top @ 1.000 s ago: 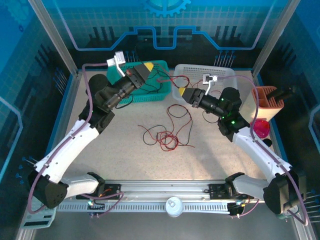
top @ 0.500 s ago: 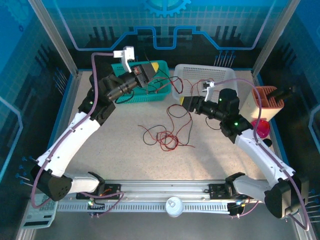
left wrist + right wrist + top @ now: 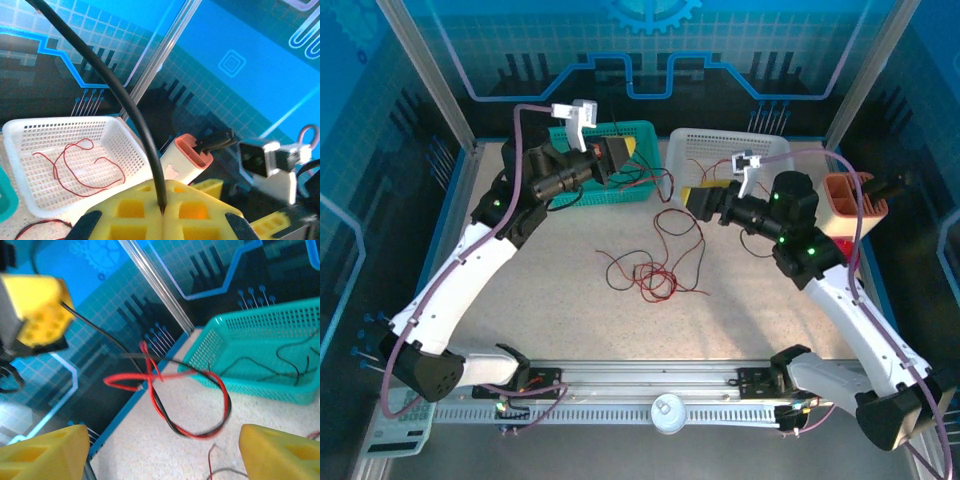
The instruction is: Untangle the cables
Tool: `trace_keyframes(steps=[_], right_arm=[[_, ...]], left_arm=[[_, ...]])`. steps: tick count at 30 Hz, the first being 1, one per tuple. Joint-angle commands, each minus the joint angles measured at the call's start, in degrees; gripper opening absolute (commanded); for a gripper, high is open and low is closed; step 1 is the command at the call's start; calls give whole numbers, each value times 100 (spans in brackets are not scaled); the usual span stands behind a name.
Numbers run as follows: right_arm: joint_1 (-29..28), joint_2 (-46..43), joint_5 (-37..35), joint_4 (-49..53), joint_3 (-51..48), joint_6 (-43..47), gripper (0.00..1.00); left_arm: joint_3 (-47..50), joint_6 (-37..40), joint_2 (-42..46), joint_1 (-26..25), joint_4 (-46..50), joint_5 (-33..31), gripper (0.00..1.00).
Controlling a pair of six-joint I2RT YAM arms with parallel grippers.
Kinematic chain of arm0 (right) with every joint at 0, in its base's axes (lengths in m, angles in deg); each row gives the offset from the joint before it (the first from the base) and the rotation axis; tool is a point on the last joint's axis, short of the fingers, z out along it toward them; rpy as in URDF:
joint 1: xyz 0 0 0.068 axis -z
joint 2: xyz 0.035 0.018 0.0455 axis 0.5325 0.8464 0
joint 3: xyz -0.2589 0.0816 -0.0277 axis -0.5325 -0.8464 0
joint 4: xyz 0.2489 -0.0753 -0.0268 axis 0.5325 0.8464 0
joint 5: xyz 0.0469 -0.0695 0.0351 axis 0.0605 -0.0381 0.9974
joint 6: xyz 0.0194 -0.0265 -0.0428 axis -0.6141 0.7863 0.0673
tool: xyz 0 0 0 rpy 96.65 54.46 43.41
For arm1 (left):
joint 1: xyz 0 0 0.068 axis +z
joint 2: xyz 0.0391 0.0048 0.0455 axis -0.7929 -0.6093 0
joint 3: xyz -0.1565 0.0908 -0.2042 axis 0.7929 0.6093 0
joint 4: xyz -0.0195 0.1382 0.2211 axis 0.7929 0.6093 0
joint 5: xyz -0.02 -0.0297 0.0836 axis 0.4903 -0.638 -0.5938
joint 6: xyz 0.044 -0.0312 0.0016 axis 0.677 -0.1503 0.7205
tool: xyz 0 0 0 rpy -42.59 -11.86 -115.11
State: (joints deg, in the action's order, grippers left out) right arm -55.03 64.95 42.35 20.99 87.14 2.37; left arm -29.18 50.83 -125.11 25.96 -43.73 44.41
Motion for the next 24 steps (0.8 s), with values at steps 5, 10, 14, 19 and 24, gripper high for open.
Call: trace_keyframes(steps=[5,10,14,19,24], right_arm=[[-70,590,295,157,825,509,80],[-115,1066,580,-16,1002,510,80],[-124,1332,731,-184,947,484,80],[-97,1482,753,-297,555,493,79],[0,1518,830,-561,61,369,69]], left_arm=[[-332,455,-76,31,388,502,0],[-528,536,-196,31,571,850,0],[-579,536,-223,31,581,869,0],[-669,533,-244,31,590,845,0],[-757,528,-236,31,598,801,0]])
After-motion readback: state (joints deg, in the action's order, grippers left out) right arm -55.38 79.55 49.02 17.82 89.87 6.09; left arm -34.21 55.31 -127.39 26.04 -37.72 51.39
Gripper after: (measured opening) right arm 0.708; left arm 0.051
